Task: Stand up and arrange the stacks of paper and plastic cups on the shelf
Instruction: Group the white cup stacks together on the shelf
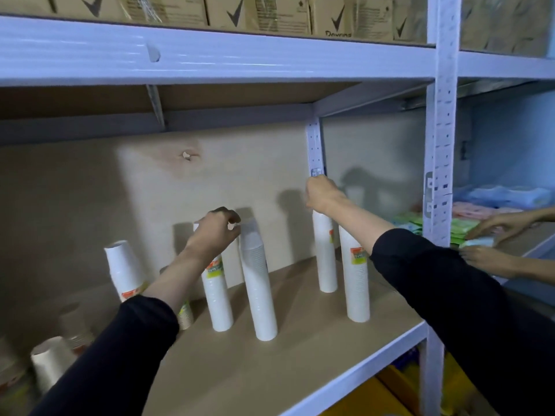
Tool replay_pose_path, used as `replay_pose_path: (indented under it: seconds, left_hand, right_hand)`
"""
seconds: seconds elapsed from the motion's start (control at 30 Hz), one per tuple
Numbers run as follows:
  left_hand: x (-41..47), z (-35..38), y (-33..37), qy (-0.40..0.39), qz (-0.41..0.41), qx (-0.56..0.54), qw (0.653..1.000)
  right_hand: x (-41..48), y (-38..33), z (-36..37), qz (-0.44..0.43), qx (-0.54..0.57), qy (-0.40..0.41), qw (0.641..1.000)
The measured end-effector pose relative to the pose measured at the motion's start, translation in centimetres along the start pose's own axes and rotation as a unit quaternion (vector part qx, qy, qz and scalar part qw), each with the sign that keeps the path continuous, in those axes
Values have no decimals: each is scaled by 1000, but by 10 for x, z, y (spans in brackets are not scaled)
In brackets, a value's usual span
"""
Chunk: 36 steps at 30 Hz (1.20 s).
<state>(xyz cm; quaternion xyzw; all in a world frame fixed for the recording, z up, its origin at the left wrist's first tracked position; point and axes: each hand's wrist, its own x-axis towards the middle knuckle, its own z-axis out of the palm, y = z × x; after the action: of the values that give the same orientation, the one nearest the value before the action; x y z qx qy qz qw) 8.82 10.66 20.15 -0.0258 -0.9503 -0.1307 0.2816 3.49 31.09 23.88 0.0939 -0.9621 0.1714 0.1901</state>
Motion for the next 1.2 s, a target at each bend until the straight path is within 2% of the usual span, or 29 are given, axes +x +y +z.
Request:
replay_pose_path:
  seconds: [0.27,0.53,0.7,0.87,1.03,1.2]
  left_hand:
    - [29,24,3,-8,-11,-56,998]
    - [46,38,2,-32,-4,-65,997]
    - [48,36,-6,-51,17,-69,996]
    - [52,20,-15,-106,50,-78,990]
    - [56,13,-28,-146,41,-143,978]
    - [54,11,-31,-153,36,-153,976]
  right_hand:
    - [64,28,22,-7,-75,-1,997]
    - [90,38,36,-3,-99,-67,993]
    - [101,45,53,3,-93,-48,995]
    - [101,42,54,-4,-123,-29,992]
    - [103,36,55,28,-133,3,991]
    - [100,39,46,42,-101,-30,994]
